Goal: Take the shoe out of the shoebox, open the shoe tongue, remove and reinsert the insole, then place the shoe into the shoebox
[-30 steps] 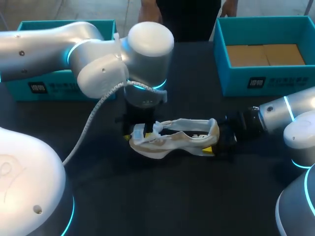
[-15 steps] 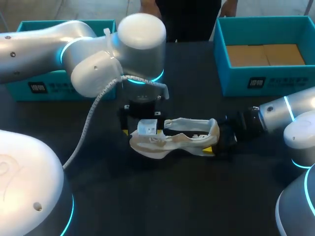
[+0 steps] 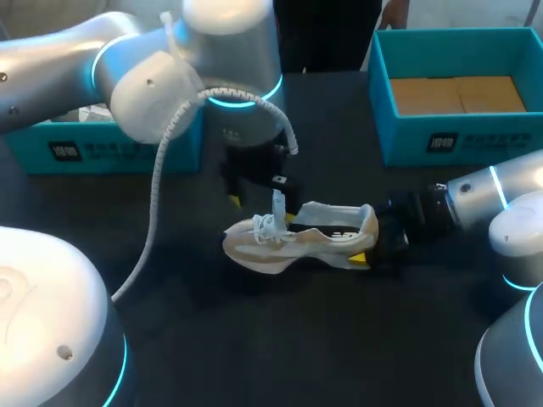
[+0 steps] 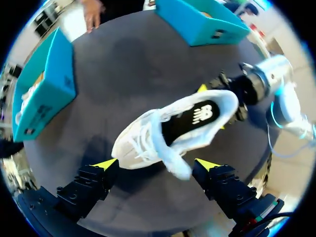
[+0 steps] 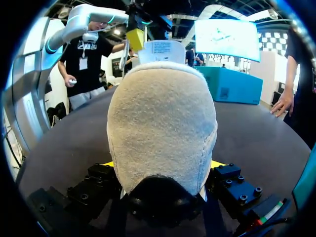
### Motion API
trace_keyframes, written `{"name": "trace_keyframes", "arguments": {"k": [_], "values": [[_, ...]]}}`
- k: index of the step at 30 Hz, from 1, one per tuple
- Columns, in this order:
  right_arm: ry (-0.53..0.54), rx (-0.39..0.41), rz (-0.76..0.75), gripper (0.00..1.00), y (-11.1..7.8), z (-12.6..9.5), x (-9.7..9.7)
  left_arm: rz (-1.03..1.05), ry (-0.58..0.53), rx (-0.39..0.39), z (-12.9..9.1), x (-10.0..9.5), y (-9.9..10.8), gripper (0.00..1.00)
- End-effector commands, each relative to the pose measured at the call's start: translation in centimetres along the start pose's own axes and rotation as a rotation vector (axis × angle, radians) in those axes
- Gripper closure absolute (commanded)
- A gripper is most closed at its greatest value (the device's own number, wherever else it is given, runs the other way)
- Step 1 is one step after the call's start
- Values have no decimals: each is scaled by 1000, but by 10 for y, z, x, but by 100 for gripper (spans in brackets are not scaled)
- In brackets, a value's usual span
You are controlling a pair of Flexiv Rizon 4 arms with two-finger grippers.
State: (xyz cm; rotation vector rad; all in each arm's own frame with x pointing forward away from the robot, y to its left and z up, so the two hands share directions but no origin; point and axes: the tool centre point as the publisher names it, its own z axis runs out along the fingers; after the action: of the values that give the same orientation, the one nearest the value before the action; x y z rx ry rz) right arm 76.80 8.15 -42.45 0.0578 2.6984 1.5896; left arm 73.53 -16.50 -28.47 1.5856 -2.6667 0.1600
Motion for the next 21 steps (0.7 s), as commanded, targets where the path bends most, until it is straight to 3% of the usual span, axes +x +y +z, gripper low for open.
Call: {"name": "trace_keyframes", "arguments": {"k": [1, 5, 6, 7, 8, 9, 10, 21], "values": [[-1, 4, 1, 100, 1, 1, -1, 498, 60, 40, -17, 10, -8, 0], [-1, 4, 1, 100, 1, 1, -1, 591, 63, 81, -39, 22, -21, 0], [-1, 4, 1, 100, 1, 1, -1, 613, 68, 88, -44, 25, -24, 5], [-1, 4, 1, 100, 1, 1, -1, 627, 64, 95, -49, 27, -26, 37], [-1, 4, 1, 100, 1, 1, -1, 644, 67, 98, -52, 29, -30, 59], [-1, 4, 1, 100, 1, 1, -1, 663, 62, 101, -55, 32, -33, 74], [-1, 4, 1, 100, 1, 1, -1, 681, 60, 103, -56, 35, -36, 100], [-1, 4, 1, 100, 1, 1, -1, 826, 88, 114, -51, 68, -60, 100]]}}
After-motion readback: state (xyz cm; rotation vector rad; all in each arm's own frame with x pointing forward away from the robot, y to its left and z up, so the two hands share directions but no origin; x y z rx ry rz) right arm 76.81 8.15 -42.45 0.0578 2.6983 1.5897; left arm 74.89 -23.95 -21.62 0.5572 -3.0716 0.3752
